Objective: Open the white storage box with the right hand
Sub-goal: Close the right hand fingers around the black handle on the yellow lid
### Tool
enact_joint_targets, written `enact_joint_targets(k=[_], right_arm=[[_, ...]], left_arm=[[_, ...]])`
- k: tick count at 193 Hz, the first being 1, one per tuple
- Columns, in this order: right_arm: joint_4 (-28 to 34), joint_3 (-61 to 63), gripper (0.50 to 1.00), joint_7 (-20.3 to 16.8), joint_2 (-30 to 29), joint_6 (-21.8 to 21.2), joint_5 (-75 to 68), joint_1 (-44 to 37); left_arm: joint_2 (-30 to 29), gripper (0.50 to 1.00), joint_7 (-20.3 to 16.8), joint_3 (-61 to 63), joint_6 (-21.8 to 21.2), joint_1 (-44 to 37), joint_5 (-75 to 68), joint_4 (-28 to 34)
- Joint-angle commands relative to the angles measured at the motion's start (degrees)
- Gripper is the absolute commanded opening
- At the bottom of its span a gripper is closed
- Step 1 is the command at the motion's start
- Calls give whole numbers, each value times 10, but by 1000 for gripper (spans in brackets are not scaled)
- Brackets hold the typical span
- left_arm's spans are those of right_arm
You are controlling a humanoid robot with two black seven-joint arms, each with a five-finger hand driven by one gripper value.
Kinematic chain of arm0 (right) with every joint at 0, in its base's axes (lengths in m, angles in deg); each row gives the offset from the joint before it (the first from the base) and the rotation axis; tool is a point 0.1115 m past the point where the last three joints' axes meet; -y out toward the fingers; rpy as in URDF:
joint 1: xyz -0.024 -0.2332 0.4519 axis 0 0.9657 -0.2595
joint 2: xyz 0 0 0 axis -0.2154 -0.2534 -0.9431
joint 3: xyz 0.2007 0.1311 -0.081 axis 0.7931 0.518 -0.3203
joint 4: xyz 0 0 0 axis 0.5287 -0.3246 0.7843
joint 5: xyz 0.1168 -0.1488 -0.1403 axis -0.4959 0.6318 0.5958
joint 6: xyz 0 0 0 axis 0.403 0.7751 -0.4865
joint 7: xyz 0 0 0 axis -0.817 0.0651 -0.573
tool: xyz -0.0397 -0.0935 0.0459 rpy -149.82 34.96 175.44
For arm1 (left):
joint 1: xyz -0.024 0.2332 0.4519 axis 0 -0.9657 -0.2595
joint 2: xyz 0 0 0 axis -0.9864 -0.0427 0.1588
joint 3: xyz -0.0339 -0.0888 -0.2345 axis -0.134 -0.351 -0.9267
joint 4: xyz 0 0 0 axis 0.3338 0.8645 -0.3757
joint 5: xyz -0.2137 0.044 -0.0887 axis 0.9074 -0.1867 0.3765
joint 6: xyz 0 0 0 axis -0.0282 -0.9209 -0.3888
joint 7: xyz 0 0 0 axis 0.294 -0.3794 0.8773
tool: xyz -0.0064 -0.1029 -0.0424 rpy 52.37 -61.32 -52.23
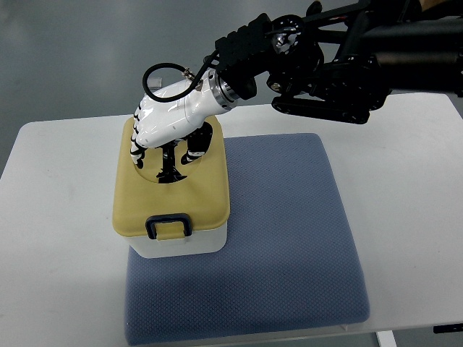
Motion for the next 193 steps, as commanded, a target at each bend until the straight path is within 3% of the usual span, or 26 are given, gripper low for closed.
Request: enact_joint_targets(k=[1,65,99,130,193], right_arm=[[-3,0,688,0,-4,3,9,0],[-23,-12,603,0,-8,5,28,4],[-33,-13,500,0,-12,14,30,9],[-33,-13,500,0,-12,21,32,12],[-33,-5,500,0,-10,105,43,17]], left_arm=[[0,1000,0,0,0,0,0,0],[0,1000,-1,0,0,0,0,0],[0,1000,0,0,0,0,0,0],[0,1000,0,0,0,0,0,0],[0,1000,-1,0,0,0,0,0]])
